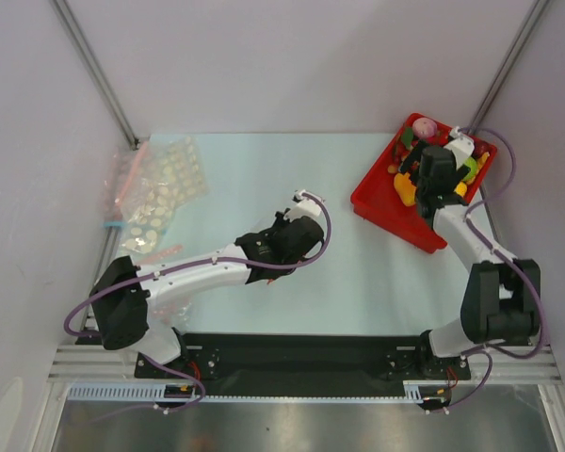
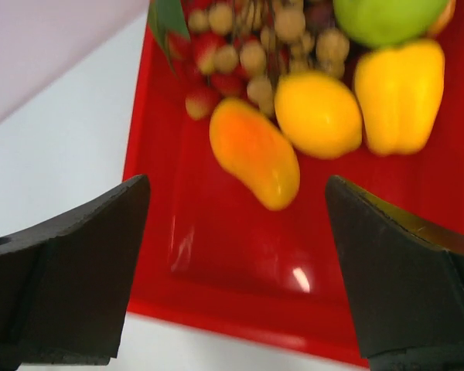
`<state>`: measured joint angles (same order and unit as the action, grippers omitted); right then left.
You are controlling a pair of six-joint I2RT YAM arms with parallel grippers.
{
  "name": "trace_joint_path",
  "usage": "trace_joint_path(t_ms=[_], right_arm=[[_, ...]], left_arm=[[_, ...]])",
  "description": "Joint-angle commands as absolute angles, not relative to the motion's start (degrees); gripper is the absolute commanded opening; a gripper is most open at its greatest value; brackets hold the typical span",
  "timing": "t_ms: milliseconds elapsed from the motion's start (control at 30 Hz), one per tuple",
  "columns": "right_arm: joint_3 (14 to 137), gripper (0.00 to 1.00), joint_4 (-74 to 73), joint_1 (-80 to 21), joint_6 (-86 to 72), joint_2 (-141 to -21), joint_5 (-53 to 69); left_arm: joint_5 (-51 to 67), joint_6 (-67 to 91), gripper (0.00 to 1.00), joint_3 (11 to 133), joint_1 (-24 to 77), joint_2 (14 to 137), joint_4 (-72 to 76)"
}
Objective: Place the food in the zip-top bag and seal the zipper
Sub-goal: Pick up the fake fruit from the bin.
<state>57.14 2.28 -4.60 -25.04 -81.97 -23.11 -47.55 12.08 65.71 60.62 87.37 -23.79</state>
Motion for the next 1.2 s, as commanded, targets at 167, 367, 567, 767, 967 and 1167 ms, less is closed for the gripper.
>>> trace_joint_path(t_ms=[167,367,567,767,967,1167], right_arm=[[75.11,1.00,11.69,-2.90,-15.12,-98.49,-33.75],[83.49,1.00,12.39,-1.50,-12.04,-108.18,-36.55],[90.34,0.98,13.88,-0.44,-9.41,-115.83,-36.38],[93.60,0.91,15.90,1.05,-9.84,-120.41,-35.86],[95.45,0.65,16.61,1.32,-10.46,-123.22,-36.56],[90.36,0.00,21.44,0.71,-8.97,-119.37,-39.63]], left_arm=[[-46.06,12.83,0.00,69.69,60.29,84.73,-25.22],[-44.48,13.27,0.00,70.22,60.29,85.16,-26.10],[-41.13,13.89,0.00,71.63,60.38,85.78,-27.68],[-42.36,13.89,0.00,71.89,60.38,86.75,-28.30],[-43.59,13.97,0.00,72.95,60.38,88.86,-29.53],[-44.03,14.24,0.00,72.69,60.38,87.98,-29.62]])
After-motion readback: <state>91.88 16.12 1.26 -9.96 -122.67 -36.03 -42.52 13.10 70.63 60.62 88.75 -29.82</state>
